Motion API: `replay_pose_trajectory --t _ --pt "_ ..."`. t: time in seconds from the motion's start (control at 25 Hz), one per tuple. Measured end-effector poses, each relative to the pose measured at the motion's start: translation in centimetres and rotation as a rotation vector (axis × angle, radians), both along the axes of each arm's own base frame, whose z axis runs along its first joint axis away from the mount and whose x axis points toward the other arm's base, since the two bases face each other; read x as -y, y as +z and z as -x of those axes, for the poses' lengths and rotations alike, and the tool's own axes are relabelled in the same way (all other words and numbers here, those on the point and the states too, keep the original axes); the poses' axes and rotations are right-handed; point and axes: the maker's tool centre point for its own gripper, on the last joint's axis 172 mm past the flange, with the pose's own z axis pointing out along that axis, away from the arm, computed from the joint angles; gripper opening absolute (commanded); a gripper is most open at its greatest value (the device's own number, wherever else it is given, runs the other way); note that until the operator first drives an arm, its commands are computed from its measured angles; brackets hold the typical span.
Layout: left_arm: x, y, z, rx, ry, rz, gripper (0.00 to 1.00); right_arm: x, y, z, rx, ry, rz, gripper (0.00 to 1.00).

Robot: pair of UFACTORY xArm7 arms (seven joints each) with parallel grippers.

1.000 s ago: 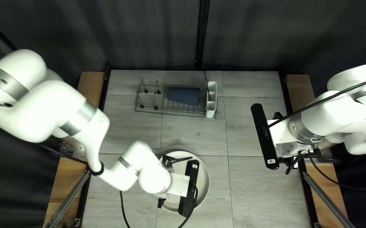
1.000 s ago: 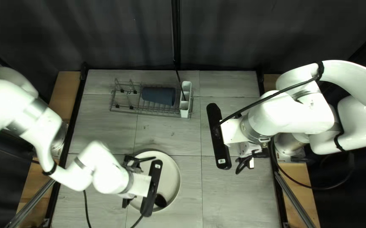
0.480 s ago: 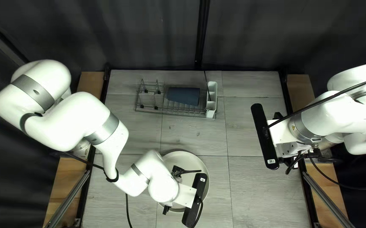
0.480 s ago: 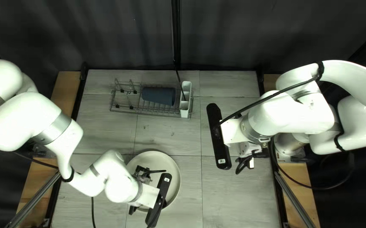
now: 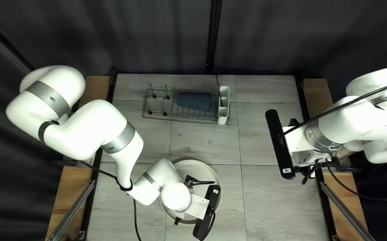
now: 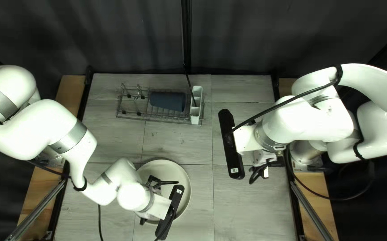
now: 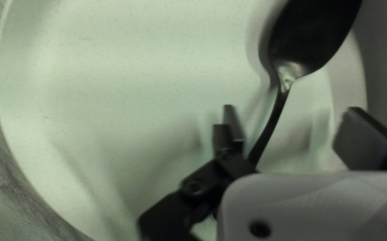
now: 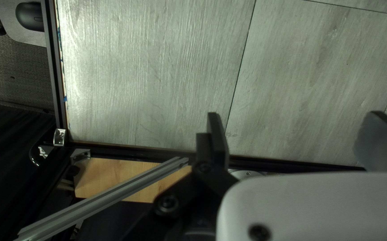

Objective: Pick up and place plate onto table. Place down one fork to the left of the plate. Place spoon and knife to the right of the plate. Place cup above the knife and spoon

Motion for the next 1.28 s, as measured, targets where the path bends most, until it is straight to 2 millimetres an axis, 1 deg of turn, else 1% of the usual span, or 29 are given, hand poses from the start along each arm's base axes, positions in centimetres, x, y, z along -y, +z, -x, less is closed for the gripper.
replay_pose_trajectory --t 0.16,0.28,0.36,0.4,0.52,0.6,0.68,0.84,0.92,1.0,1.08,1.2,1.28 --pt "0.0 -0.1 -0.1 0.000 0.001 0.001 0.00 0.0 0.0 0.0 0.000 0.000 0.000 1.00" --pt "-0.3 0.3 0.0 -0.002 0.003 -0.002 0.00 0.0 0.0 0.0 0.000 0.000 0.000 1.00" --pt "-0.6 1.2 0.0 -0.003 0.006 -0.012 0.00 0.0 0.0 0.0 0.000 0.000 0.000 1.00" --pt "-0.9 2.0 0.1 -0.002 0.012 -0.018 0.00 0.0 0.0 0.0 0.000 0.000 0.000 1.00" --pt "-2.1 5.2 0.3 -0.004 0.048 -0.033 0.00 0.0 0.0 0.0 0.000 0.000 0.000 1.00" --pt "-2.5 6.6 0.5 -0.008 0.063 -0.035 0.00 0.0 0.0 0.0 0.000 0.000 0.000 1.00" --pt "-2.6 7.0 0.6 -0.010 0.067 -0.036 0.00 0.0 0.0 0.0 0.000 0.000 0.000 1.00" --pt "-2.6 7.1 0.6 -0.011 0.068 -0.035 0.00 0.0 0.0 0.0 0.000 0.000 0.000 1.00" --pt "-3.2 7.7 0.7 -0.011 0.080 -0.034 0.00 0.0 0.0 0.0 0.000 0.000 0.000 1.00" --pt "-4.0 9.1 0.7 0.003 0.127 -0.032 0.00 0.0 0.0 0.0 0.000 0.000 0.000 1.00" --pt "-4.4 10.1 0.8 0.022 0.223 -0.021 0.00 0.0 0.0 0.0 0.000 0.000 0.000 1.00" --pt "-4.4 11.3 1.4 0.056 0.434 0.010 0.00 0.0 0.0 0.0 0.000 0.000 0.000 1.00" --pt "-4.1 12.2 1.7 0.084 0.524 0.030 0.00 0.0 0.0 0.0 0.000 0.000 0.000 1.00"
